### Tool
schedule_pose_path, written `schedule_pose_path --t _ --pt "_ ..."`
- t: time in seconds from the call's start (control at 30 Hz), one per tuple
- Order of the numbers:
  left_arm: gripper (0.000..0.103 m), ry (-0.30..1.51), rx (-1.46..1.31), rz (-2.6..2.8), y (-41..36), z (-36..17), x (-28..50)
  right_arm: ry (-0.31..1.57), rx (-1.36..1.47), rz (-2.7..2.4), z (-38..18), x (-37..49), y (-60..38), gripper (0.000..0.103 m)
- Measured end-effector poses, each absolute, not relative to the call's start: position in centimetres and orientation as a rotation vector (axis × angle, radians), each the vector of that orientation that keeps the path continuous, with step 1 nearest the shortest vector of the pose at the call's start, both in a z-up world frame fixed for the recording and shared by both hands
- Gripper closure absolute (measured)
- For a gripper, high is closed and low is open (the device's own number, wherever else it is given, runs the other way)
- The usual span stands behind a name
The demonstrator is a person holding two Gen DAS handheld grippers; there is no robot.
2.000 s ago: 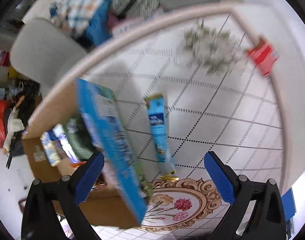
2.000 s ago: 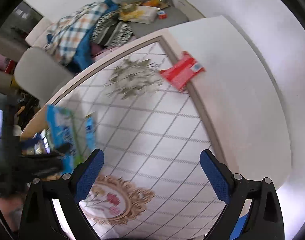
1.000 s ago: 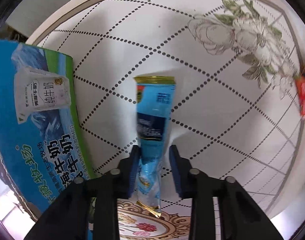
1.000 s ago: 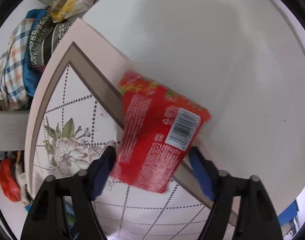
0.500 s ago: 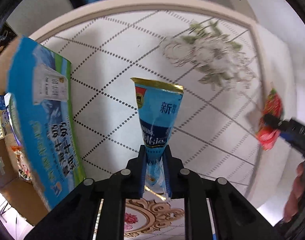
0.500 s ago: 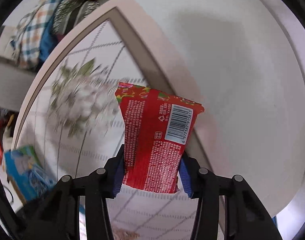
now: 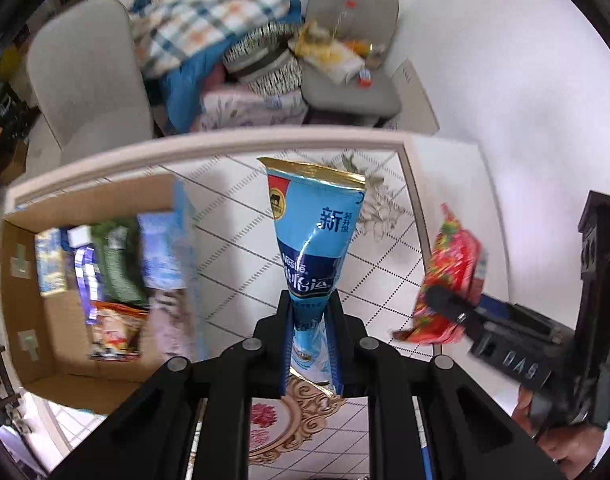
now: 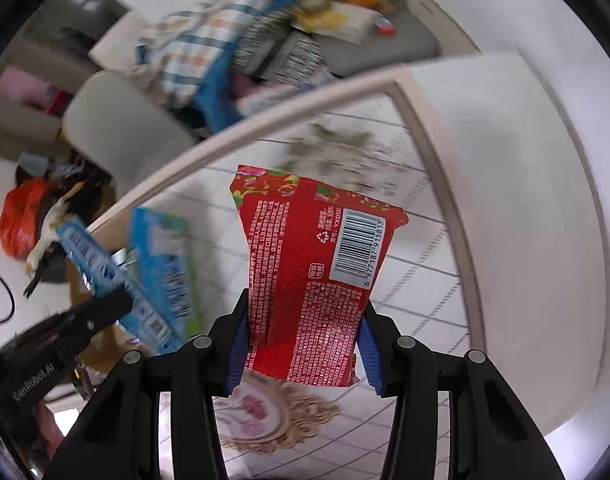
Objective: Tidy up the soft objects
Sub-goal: 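Carry the blue pouch and red packet into the box and release them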
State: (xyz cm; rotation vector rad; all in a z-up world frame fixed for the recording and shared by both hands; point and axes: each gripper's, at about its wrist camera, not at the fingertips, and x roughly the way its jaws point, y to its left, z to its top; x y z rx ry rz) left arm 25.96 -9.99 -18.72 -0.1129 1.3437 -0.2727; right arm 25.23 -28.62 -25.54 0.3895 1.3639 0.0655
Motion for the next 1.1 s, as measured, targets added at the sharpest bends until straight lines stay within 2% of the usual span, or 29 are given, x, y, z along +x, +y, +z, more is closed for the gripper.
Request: schedule_pose_path --t 0.2,0.37,0.7,1.1 --pt "0.090 1.275 -0.117 -0.205 -2.0 -15.3 23.9 1.327 0.346 0.192 -20.7 22.9 -20.2 0.054" --pt "0.090 1.281 -0.152 -0.110 6.2 -16.1 23.2 1.340 0.317 0.286 -20.2 21.5 -12.1 0.054" --pt "0.090 1.414 -0.180 0.037 18.7 -21.4 23.5 1.445 0.223 0.374 -25.2 21.7 2.5 0.054" --pt "0.090 1.585 -0.048 0.103 22.6 -28.9 25.8 1.549 0.114 0.344 -32.2 22.9 10.8 0.053"
